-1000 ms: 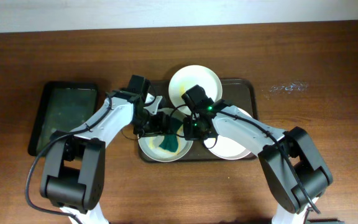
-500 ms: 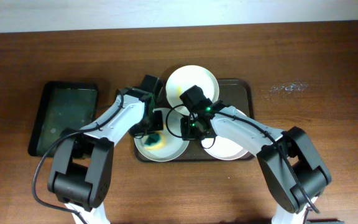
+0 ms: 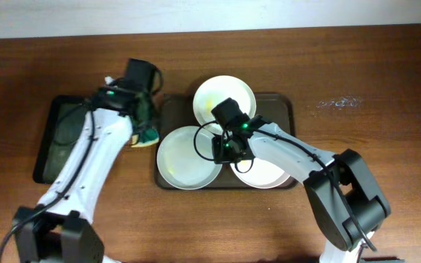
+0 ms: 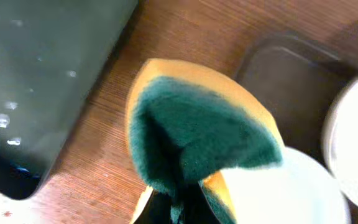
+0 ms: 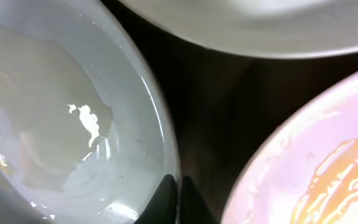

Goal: Clean dirty plates on tray and stack at the side
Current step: 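Lift the back plate with the right gripper and place it right of the tray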

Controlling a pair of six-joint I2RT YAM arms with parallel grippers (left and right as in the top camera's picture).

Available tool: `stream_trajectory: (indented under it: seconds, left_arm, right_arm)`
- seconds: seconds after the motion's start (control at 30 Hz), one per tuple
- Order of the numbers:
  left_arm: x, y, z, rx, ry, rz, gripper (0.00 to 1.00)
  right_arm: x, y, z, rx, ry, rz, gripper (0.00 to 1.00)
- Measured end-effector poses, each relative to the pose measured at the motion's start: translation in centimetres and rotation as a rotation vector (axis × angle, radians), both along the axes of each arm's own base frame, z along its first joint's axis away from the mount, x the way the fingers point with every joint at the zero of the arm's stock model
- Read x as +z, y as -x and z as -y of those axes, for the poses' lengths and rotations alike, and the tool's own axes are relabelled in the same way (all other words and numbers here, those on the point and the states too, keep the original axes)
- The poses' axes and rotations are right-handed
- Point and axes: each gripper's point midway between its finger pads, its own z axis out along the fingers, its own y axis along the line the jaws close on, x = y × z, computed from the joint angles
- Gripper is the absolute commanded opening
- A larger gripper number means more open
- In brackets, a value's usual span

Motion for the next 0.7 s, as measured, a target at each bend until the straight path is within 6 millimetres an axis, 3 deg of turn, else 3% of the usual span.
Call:
stream_trajectory:
  seconds: [0.07,0.13,0.17,0.2,0.27,0.3,0.37,0.4,0.47,0.5,0.57,0.6,0.7]
  left_arm:
    - [-0.2,0.1,0.2,-0.060,0.083,-0.027,0.00]
    - [-0.2,-0.1,-1.0,-0.022,0.117,-0.030,0.00]
    - [-0.2,-0.3,-3.2,0.050,0.129,-0.026,0.00]
    - [-0.2,-0.3,-7.4,0.176,0.139,-0.018,0.00]
    - [-0.4,1.0,-12.5,0.333,0.148,-0.032,0.00]
    - [-0.4,1.2,-13.5,0.361,0.149,-0.030,0.00]
    - [-0.4,2.0,-16.3,0.442,0.152,-0.027,0.00]
    - [-0.4,2.1,-16.5,0.448,0.152,-0.027,0.00]
    - [-0.5,2.1,-16.4,0.446,0.156,-0.028,0.00]
    - [-0.5,2.0,-16.3,0.444,0.165,-0.027,0.00]
    - [-0.4,1.7,-15.5,0.417,0.201,-0.023,0.00]
    - [-0.4,1.4,-14.9,0.384,0.215,-0.019,0.00]
    - [-0.3,0.3,-10.7,0.221,0.242,-0.023,0.00]
  right_arm:
    - [2.5,-0.8,-0.5,0.030,-0.026,0.055,0.04]
    - [6.9,-1.7,0.3,0.063,0.041,0.133,0.04]
    - [9.8,-2.6,1.0,0.080,0.120,0.218,0.04]
    - [13.3,-3.6,1.1,0.098,0.201,0.335,0.04]
    - [18.1,-4.8,0.4,0.131,0.368,0.552,0.04]
    - [18.5,-4.8,0.1,0.161,0.403,0.587,0.04]
    - [22.2,-4.9,-0.8,0.179,0.629,0.815,0.04]
    - [24.3,-4.8,-2.0,0.196,0.704,0.926,0.04]
    - [26.1,-3.5,-3.1,0.231,0.803,1.010,0.04]
    - [26.2,-3.2,-3.3,0.240,0.813,1.016,0.04]
    - [24.1,-3.0,-3.2,0.268,0.729,0.928,0.04]
    - [22.3,-3.2,-2.9,0.249,0.640,0.847,0.04]
    - [13.6,-5.0,1.1,0.058,0.317,0.474,0.04]
